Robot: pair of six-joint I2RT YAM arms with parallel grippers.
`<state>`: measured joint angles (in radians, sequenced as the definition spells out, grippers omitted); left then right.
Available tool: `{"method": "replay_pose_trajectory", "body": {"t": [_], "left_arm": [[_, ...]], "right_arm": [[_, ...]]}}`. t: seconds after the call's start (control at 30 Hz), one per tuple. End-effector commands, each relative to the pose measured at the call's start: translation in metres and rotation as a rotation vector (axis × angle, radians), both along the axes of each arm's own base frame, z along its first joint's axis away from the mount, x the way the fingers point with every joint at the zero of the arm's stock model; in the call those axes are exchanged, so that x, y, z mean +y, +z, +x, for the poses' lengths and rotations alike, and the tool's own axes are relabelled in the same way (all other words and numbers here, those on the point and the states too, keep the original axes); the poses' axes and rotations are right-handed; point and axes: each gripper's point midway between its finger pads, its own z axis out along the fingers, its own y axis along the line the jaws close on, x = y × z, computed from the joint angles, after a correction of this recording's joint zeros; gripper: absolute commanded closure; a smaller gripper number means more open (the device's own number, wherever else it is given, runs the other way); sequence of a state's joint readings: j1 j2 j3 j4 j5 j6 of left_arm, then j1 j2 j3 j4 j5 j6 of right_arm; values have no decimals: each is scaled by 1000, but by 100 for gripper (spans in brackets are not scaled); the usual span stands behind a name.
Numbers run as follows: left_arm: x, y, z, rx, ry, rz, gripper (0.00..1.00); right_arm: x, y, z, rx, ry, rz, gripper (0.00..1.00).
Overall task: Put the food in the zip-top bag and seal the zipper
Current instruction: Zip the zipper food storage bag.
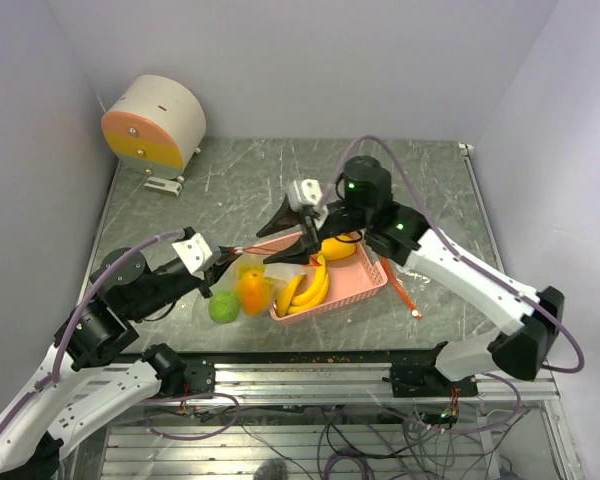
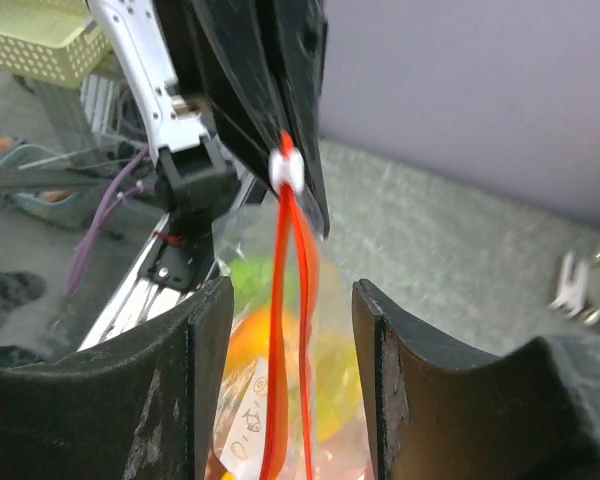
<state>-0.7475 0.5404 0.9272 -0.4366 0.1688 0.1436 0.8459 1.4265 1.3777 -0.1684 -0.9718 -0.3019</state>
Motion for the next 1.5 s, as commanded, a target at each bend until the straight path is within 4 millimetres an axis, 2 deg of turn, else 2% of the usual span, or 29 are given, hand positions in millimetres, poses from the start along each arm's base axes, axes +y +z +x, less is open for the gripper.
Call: {"method": "replay_pose_trajectory", "body": {"t": [0.0, 0.23, 0.37, 0.53, 0.9, 1.17, 1.47], "left_arm": [[10, 12, -6, 16, 25, -36, 93], [11, 14, -7, 35, 31, -42, 93], [8, 14, -6, 51, 28, -39, 93], [9, 13, -6, 49, 31, -37, 93], [10, 14, -5, 44, 37, -36, 93], [10, 16, -6, 42, 35, -47, 93], [11, 18, -6, 42, 40, -51, 93]], "right_arm": [[-8, 41, -11, -133, 36, 152, 49], [3, 55, 1, -76, -17, 191, 50], [10, 59, 0, -48, 0, 204, 51], [16, 64, -9, -14, 73, 213, 51], [27, 57, -28, 38, 172, 201, 58], [38, 53, -25, 58, 138, 178, 63], [42, 48, -21, 78, 113, 164, 87]]}}
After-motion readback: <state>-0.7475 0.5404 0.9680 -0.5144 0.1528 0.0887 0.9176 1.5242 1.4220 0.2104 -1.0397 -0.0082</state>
